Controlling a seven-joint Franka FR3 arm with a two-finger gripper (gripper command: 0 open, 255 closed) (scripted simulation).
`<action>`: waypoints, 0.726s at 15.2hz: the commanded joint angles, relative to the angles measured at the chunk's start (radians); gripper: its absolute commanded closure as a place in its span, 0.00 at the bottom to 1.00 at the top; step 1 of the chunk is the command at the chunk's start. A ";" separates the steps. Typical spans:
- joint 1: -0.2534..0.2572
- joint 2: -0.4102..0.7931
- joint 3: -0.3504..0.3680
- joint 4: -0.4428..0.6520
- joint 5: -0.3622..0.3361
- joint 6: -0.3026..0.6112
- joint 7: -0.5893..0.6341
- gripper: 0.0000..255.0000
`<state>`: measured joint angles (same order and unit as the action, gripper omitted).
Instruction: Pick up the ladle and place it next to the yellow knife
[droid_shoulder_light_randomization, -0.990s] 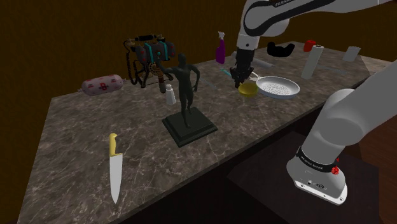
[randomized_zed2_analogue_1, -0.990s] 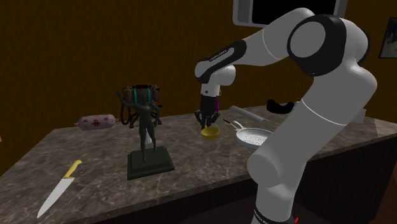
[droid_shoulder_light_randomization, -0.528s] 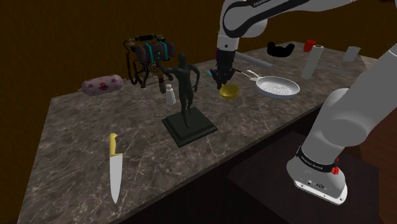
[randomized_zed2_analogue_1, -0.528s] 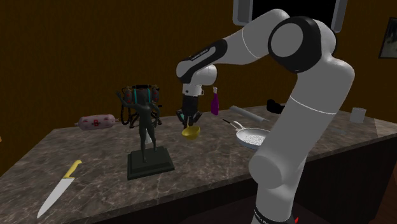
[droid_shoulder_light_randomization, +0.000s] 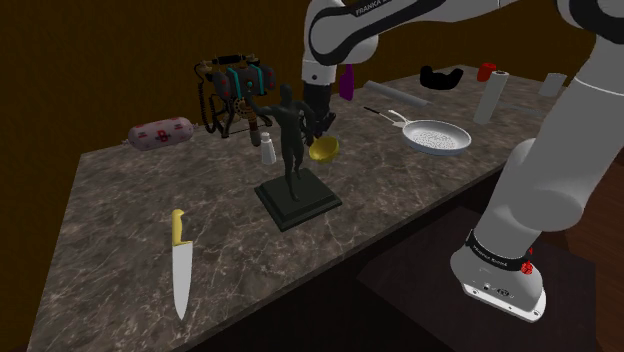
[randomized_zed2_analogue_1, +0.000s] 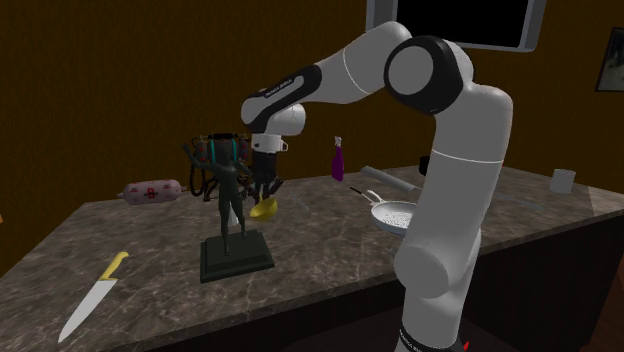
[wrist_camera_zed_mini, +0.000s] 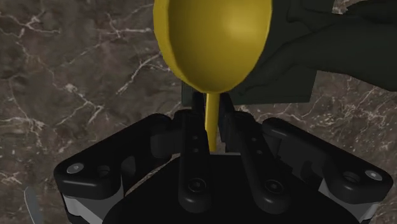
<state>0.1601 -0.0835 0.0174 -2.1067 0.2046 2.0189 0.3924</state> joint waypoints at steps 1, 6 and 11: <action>0.016 0.054 0.019 0.068 -0.001 -0.007 0.038 1.00; 0.057 0.204 0.056 0.253 -0.015 -0.026 0.127 1.00; 0.103 0.372 0.082 0.479 -0.042 -0.071 0.212 1.00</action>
<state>0.2512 0.2537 0.0926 -1.6792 0.1685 1.9609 0.5837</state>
